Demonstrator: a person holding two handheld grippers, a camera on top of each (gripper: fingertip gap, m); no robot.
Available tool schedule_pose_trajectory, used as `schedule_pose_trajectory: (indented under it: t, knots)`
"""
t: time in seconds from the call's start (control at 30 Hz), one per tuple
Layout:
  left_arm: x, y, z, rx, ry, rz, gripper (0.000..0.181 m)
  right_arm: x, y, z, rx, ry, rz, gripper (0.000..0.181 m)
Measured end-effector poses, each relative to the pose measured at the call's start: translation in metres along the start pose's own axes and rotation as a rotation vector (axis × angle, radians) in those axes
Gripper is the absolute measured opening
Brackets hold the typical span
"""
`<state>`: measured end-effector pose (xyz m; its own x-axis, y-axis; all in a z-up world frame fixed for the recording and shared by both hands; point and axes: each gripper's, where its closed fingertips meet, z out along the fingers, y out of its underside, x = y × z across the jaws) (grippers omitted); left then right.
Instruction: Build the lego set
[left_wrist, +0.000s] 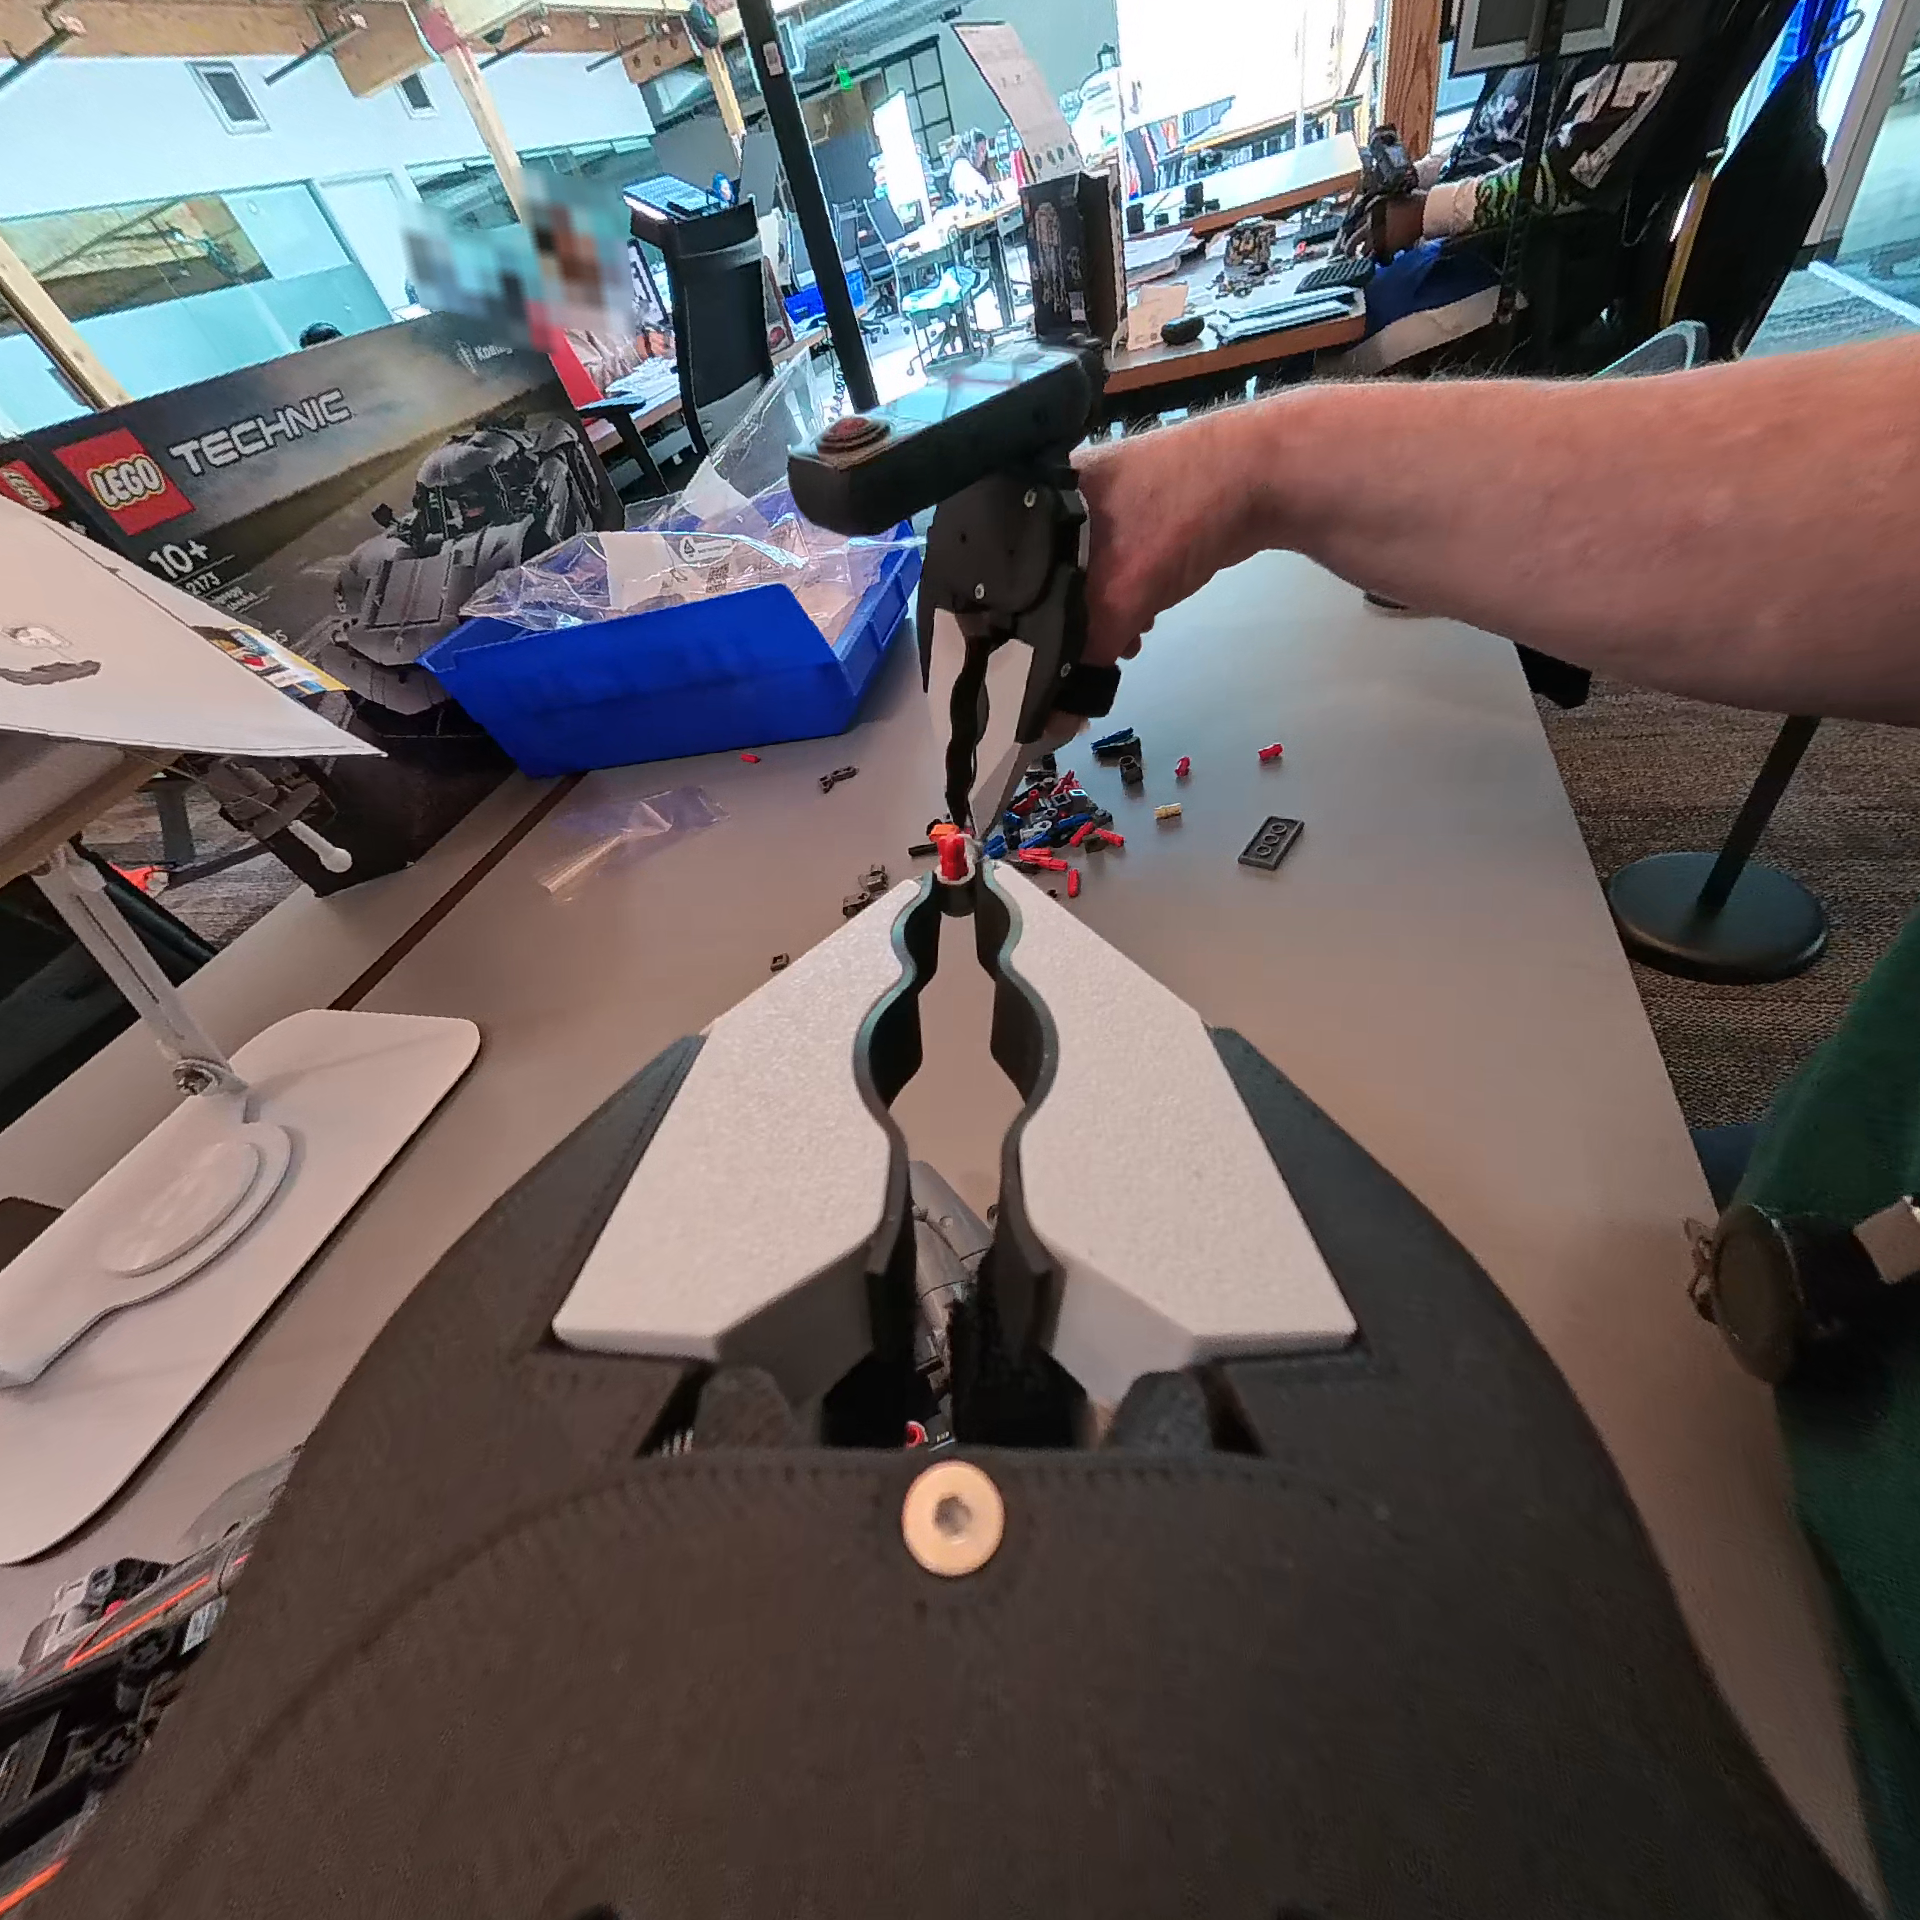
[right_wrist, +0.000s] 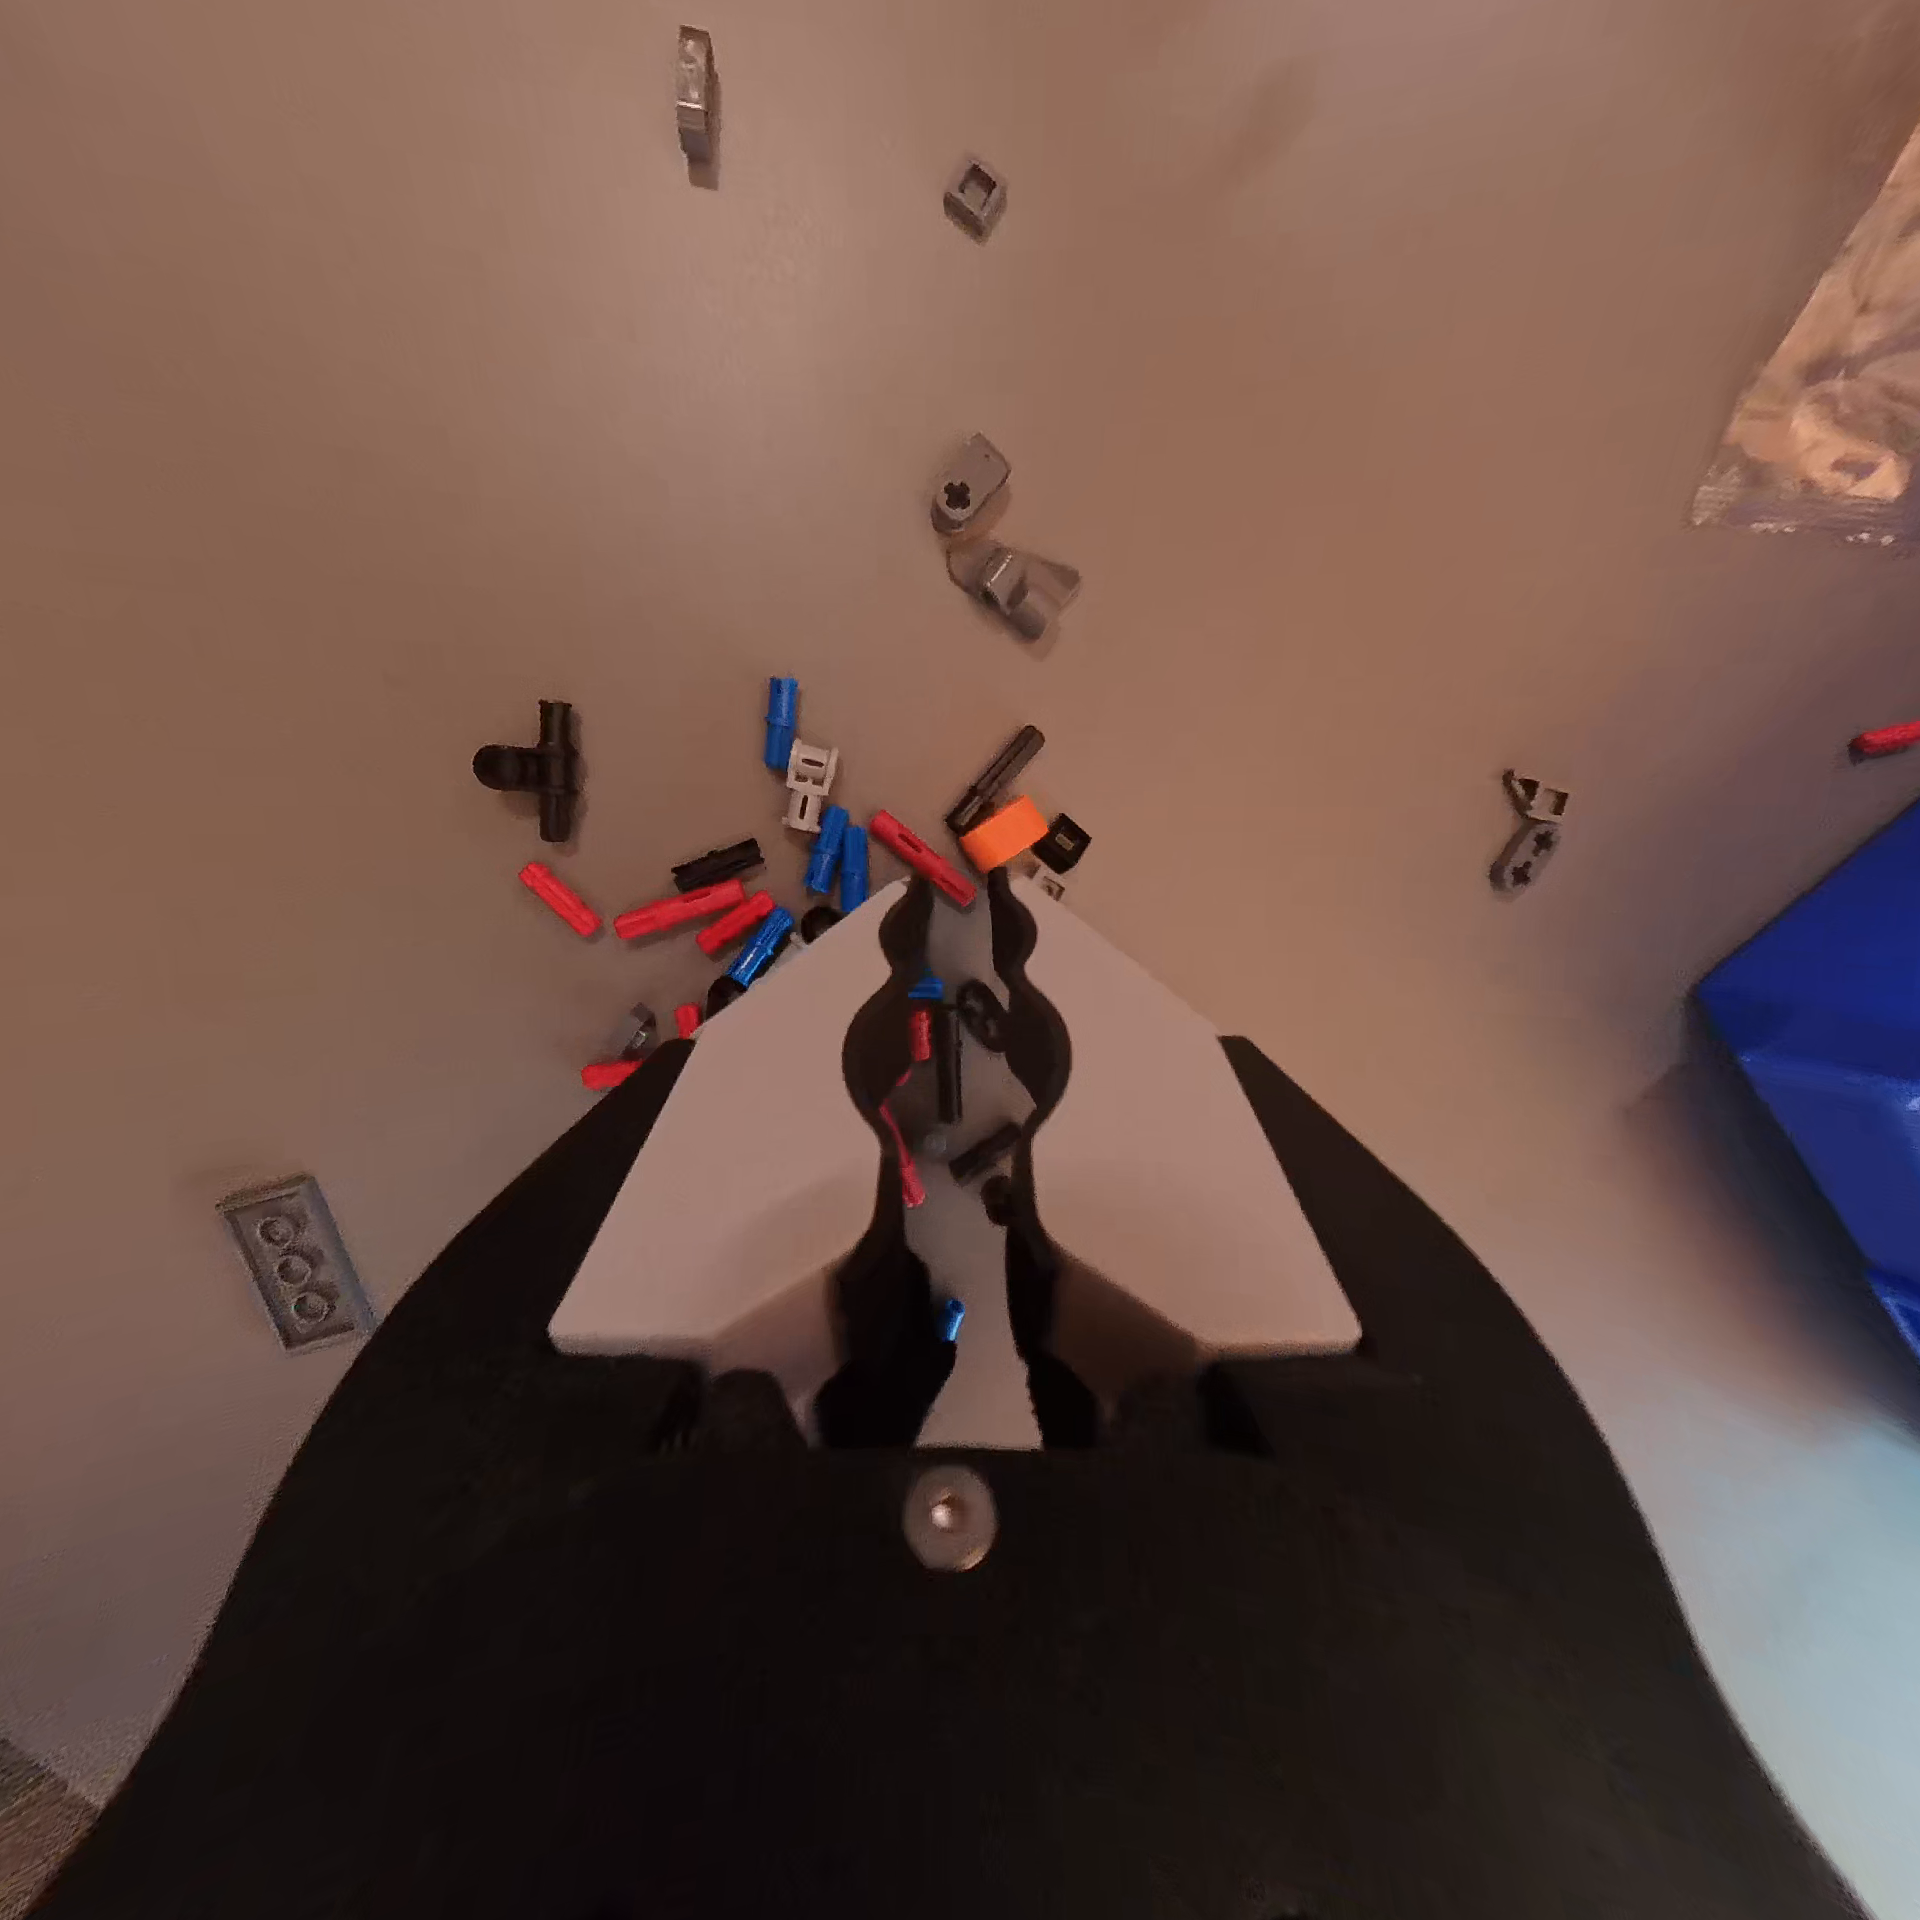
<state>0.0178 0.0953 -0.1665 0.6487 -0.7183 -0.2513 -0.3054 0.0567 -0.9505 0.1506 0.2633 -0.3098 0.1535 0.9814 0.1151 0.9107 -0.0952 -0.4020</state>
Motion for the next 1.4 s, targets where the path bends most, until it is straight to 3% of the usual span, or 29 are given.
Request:
schedule_pose_trajectory:
  t: [0.03,0.23,0.6,0.87,1.0,1.07,1.23,1.4]
  knots:
    - [0.0,0.0,0.0,-0.002,-0.001,0.0,0.003,-0.001,-0.002,0.001,0.008,-0.01,-0.001,0.011]
    - [-0.001,0.002,0.0,-0.004,-0.004,-0.002,0.003,-0.006,-0.003,0.002,0.0,-0.067,-0.004,0.001]
    - [-0.002,0.003,0.0,-0.011,-0.006,0.001,0.003,-0.015,-0.012,0.003,0.051,-0.078,0.0,0.01]
    - [-0.004,0.005,0.0,-0.012,-0.013,-0.005,0.003,-0.019,-0.011,0.003,0.07,-0.1,0.008,0.003]
    - [-0.004,0.002,0.0,0.01,0.006,-0.037,0.003,-0.02,-0.011,0.002,0.096,-0.094,0.041,0.012]
    - [-0.005,0.001,-0.001,0.027,0.018,-0.066,0.003,-0.02,-0.01,0.002,0.101,-0.089,0.039,0.003]
    - [-0.011,-0.004,-0.007,0.098,0.057,-0.175,0.003,-0.019,-0.009,0.002,0.1,-0.074,0.057,0.003]
    - [-0.014,-0.008,-0.009,0.145,0.086,-0.241,0.003,-0.026,-0.028,-0.023,0.212,-0.037,0.045,0.002]
